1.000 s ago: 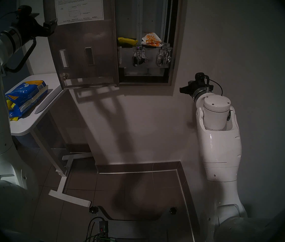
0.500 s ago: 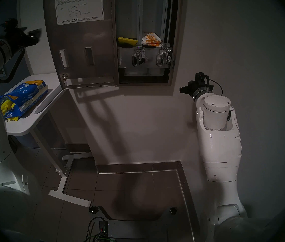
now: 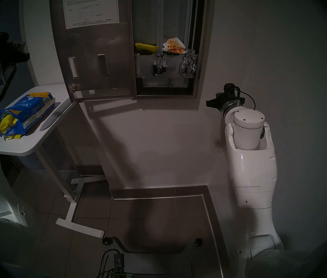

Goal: Open the dispenser door, put the pads inside, close the door

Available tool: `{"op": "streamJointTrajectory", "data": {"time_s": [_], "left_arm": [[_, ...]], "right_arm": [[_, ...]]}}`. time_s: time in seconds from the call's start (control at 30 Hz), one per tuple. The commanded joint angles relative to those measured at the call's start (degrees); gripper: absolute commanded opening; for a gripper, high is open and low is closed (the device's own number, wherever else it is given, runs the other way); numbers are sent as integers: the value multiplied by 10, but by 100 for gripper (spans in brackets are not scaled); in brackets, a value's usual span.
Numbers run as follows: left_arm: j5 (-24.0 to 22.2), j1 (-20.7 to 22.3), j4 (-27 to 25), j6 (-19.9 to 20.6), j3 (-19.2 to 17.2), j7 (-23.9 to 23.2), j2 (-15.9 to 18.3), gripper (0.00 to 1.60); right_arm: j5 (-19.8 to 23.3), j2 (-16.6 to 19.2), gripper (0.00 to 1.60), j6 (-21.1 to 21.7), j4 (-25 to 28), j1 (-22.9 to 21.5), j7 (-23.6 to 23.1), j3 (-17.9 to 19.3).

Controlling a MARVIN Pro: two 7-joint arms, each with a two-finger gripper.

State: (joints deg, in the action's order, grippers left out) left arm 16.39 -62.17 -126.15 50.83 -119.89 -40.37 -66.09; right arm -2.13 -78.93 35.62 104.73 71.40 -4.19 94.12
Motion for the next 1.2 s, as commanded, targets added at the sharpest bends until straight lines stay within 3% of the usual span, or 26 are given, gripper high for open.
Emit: {"op": "streamJointTrajectory", "data": {"time_s": [0.0,0.43,0.87,1.17], "left_arm": [[12,1,49,-46,-23,-10,55,0],[36,-22,122,-180,-23,-69,142,0],[61,-15,183,-295,-13,-72,172,0],[96,-7,221,-387,49,-57,221,0]], "right_arm": [[0,0,51,-2,8,-5,1,0],[0,0,51,-2,8,-5,1,0],[0,0,51,-2,8,-5,1,0],[0,0,51,-2,8,-5,1,0]]}}
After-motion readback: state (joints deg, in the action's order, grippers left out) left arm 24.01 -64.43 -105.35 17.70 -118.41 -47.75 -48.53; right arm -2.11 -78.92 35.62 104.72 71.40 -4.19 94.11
